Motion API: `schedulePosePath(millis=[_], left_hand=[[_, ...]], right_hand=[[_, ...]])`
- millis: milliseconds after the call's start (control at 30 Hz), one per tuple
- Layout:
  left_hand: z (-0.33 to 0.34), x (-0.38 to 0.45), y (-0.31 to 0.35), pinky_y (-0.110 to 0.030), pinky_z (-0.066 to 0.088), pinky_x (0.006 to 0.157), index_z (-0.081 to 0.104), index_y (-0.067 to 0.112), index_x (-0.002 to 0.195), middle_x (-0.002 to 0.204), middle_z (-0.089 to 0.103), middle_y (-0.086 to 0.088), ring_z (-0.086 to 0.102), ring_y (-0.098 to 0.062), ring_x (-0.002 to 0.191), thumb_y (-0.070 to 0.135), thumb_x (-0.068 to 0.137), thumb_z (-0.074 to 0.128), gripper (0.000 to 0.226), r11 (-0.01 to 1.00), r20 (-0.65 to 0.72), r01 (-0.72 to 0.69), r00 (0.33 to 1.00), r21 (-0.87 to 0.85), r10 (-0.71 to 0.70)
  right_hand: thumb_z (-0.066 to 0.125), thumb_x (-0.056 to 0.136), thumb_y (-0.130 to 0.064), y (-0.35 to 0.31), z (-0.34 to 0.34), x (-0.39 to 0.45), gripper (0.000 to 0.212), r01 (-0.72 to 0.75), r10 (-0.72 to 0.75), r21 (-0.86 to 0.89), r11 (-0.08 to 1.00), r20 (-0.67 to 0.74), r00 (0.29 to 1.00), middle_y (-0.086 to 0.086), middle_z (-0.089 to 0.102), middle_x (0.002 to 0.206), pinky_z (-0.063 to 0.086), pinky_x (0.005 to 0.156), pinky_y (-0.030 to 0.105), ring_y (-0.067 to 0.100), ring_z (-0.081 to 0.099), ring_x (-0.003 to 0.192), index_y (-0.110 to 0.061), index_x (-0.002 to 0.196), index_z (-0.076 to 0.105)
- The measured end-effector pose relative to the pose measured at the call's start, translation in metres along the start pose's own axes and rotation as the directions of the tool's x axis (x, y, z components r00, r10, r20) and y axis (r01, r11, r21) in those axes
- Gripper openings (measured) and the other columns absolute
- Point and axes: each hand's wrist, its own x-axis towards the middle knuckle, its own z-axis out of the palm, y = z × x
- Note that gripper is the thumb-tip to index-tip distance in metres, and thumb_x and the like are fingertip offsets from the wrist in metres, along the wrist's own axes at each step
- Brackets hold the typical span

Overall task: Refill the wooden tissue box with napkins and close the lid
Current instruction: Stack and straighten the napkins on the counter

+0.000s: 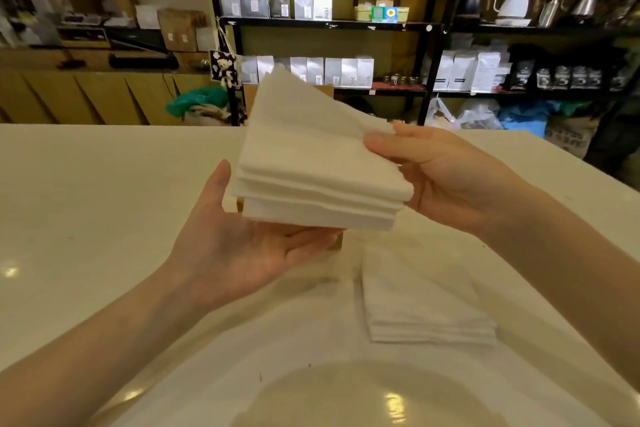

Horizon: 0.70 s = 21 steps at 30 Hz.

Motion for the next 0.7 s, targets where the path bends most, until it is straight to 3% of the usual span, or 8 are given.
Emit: schedulePosePath(millis=[67, 200, 333, 433, 533, 633, 700], left_hand=[[-0.002, -0.001, 0.002, -0.05, 0.031, 0.11, 0.049, 0.008, 0.128, 0.137, 0.047, -0.021, 0.041, -0.039, 0.129, 0.068, 0.083, 0.033, 0.076, 0.999, 0.052, 0.04, 0.998, 0.006, -0.04], [-0.004, 0.0, 0.002, -0.043, 0.024, 0.113, 0.04, 0.011, 0.134, 0.144, 0.037, -0.014, 0.036, -0.031, 0.133, 0.066, 0.078, 0.046, 0.079, 0.988, 0.138, 0.154, 0.978, 0.023, -0.156], [-0.004, 0.003, 0.0, -0.033, 0.03, 0.108, 0.042, 0.015, 0.135, 0.136, 0.051, -0.012, 0.047, -0.028, 0.125, 0.06, 0.076, 0.054, 0.075, 0.976, 0.144, 0.205, 0.966, 0.073, -0.214], [-0.003, 0.005, -0.005, -0.035, 0.05, 0.091, 0.062, 0.013, 0.117, 0.12, 0.065, -0.011, 0.061, -0.026, 0.11, 0.045, 0.067, 0.069, 0.059, 0.974, -0.003, 0.14, 0.99, 0.178, -0.142], [0.004, 0.011, -0.013, -0.043, 0.059, 0.071, 0.065, 0.008, 0.112, 0.113, 0.068, -0.017, 0.067, -0.033, 0.099, 0.015, 0.055, 0.08, 0.06, 0.973, -0.164, 0.108, 0.984, 0.206, -0.074], [0.011, 0.018, -0.022, -0.05, 0.057, 0.07, 0.059, 0.007, 0.114, 0.108, 0.07, -0.019, 0.068, -0.035, 0.094, 0.01, 0.067, 0.062, 0.047, 0.957, -0.294, 0.148, 0.953, 0.251, -0.07], [0.011, 0.023, -0.024, -0.052, 0.055, 0.072, 0.058, 0.006, 0.114, 0.111, 0.068, -0.02, 0.067, -0.036, 0.097, 0.008, 0.068, 0.062, 0.046, 0.957, -0.276, 0.174, 0.955, 0.231, -0.107]], right_hand=[[0.052, 0.088, -0.008, 0.006, -0.003, -0.002, 0.015, -0.012, 0.012, -0.009, 1.0, -0.011, 1.0, -0.004, 0.072, 0.072, 0.052, 0.048, 0.017, 0.005, 0.067, 0.059, -0.011, 0.094, 0.064], [0.054, 0.087, -0.008, 0.019, -0.007, -0.007, 0.013, -0.059, 0.057, -0.09, 0.994, -0.025, 0.998, -0.004, 0.073, 0.073, 0.053, 0.049, 0.018, 0.006, 0.067, 0.059, -0.012, 0.092, 0.066], [0.057, 0.086, -0.011, 0.029, -0.012, -0.012, 0.017, -0.085, 0.078, -0.155, 0.984, -0.048, 0.996, -0.002, 0.075, 0.084, 0.055, 0.054, 0.021, 0.009, 0.07, 0.069, -0.013, 0.099, 0.066], [0.059, 0.084, -0.012, 0.033, -0.017, -0.016, 0.018, -0.063, 0.043, -0.262, 0.963, -0.081, 0.996, 0.0, 0.075, 0.092, 0.059, 0.061, 0.027, 0.011, 0.07, 0.077, -0.014, 0.1, 0.066], [0.062, 0.082, -0.012, 0.035, -0.018, -0.023, 0.017, -0.001, -0.061, -0.476, 0.88, -0.115, 0.992, -0.004, 0.074, 0.087, 0.056, 0.059, 0.026, 0.009, 0.069, 0.077, -0.015, 0.098, 0.067], [0.067, 0.077, -0.018, 0.037, -0.023, -0.028, 0.021, 0.035, -0.192, -0.62, 0.783, -0.188, 0.963, -0.006, 0.07, 0.089, 0.05, 0.063, 0.023, 0.005, 0.065, 0.077, -0.019, 0.098, 0.067], [0.072, 0.068, -0.026, 0.038, -0.033, -0.032, 0.041, -0.043, -0.132, -0.558, 0.829, -0.27, 0.954, -0.008, 0.068, 0.096, 0.051, 0.075, 0.024, 0.007, 0.065, 0.086, -0.021, 0.108, 0.062]])
